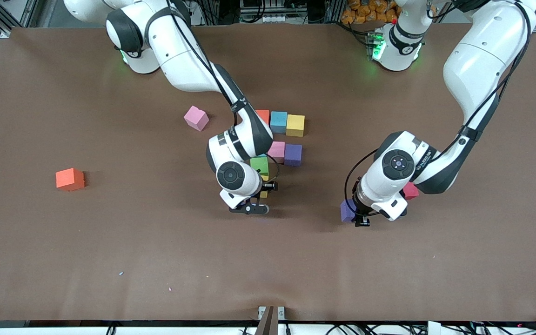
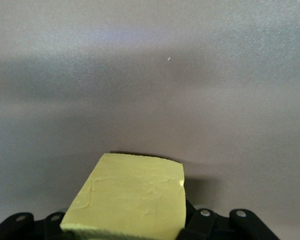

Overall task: Arrange 11 blocks into digit 3
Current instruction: 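Lower yellow onto the cluster with the right gripper while the left gripper carries purple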

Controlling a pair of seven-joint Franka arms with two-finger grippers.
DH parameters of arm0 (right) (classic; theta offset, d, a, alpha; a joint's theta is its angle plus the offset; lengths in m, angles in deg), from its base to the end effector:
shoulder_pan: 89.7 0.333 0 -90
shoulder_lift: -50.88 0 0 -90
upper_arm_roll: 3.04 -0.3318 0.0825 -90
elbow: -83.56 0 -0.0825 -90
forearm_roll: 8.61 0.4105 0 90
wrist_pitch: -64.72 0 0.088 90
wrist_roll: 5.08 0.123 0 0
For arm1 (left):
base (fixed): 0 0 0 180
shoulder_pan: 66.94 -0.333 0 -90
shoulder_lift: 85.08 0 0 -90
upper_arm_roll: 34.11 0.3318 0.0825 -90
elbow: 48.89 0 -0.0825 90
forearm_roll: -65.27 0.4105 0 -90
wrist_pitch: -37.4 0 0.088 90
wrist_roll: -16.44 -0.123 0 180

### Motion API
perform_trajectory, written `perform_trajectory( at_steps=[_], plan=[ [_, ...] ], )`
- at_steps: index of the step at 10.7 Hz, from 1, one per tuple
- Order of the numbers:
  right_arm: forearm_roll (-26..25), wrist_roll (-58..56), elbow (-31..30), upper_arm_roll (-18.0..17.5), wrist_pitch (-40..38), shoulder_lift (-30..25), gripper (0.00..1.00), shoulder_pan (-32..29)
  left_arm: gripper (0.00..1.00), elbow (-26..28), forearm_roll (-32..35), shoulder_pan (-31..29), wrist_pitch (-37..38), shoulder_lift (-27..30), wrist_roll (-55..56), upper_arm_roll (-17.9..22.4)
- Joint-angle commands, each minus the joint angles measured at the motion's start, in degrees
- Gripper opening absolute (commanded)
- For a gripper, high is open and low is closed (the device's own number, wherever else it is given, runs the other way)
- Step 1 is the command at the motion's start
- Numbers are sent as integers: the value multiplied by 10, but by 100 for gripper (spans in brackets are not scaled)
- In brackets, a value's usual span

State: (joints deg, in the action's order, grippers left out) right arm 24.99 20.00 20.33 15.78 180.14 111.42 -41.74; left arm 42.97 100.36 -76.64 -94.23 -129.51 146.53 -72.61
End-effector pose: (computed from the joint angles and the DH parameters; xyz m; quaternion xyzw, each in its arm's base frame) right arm 0.6303 0.4878 0.1550 -0.9922 0.0314 0.0927 0.0777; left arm 0.6813 -0.2737 0.2362 0.7140 0.6973 0.0261 0.0574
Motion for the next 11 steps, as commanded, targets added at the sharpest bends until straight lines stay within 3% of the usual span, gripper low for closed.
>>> perform_trajectory(
  at_steps=[1,11],
  plan=[
    [-12,15,21,-2,-11,12,0,0,0,-9,3,10,15,4,-8,0],
    [-29,17,18,-2,-11,12,0,5,0,-33,9,63,15,-4,-13,5]
  ],
)
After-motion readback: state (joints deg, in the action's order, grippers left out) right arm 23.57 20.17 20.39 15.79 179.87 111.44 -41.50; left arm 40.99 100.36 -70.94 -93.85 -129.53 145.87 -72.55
